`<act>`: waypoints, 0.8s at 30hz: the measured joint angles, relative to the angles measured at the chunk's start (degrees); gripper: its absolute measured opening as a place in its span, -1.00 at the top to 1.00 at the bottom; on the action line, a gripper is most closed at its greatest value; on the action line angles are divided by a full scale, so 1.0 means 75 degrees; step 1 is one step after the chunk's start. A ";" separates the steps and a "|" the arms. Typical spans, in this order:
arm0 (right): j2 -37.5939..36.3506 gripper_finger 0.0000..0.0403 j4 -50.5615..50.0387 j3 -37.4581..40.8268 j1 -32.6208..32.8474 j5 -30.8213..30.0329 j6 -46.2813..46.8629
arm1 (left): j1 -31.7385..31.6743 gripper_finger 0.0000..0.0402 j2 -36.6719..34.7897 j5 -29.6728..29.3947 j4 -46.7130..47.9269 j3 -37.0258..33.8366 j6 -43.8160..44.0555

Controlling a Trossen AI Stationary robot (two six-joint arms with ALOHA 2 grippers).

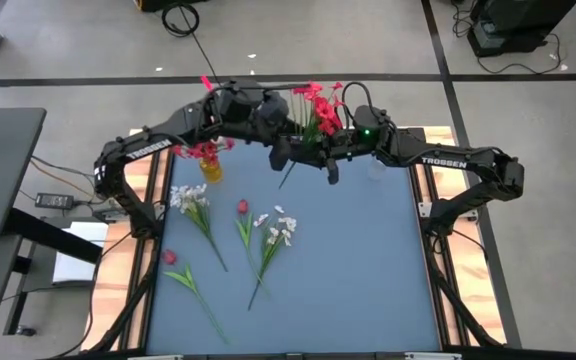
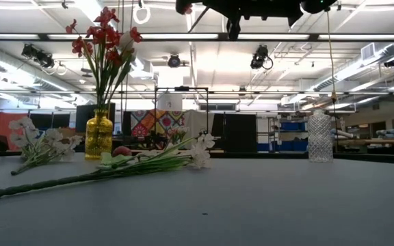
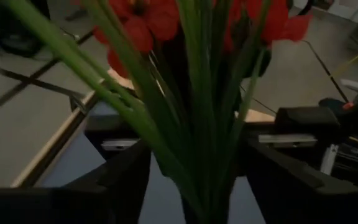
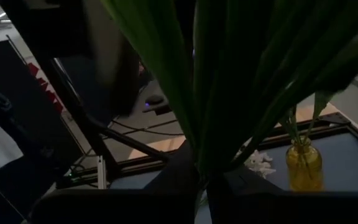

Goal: Sort flowers into vase by color
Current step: Put the red flowers into the yellow transparent flower vase

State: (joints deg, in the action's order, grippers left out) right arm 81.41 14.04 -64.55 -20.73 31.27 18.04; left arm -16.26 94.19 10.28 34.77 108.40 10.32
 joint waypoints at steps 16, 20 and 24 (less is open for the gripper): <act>-0.0009 0.61 -0.0824 0.0001 -0.0050 -0.0755 0.0230 | -0.0044 0.89 0.0318 0.0008 -0.0295 -0.0004 -0.0908; -0.0026 0.57 -0.1242 0.0000 -0.0170 -0.1629 0.0746 | -0.0254 0.93 -0.0251 -0.0406 -0.0162 -0.0009 -0.0735; -0.0023 0.57 -0.1479 0.0000 -0.0302 -0.1905 0.0991 | -0.0541 0.93 -0.0984 -0.0983 0.0311 0.0008 -0.0866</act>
State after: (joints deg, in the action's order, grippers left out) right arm 81.23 2.95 -64.55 -23.00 16.98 25.48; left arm -20.32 86.82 2.91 37.10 108.46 3.82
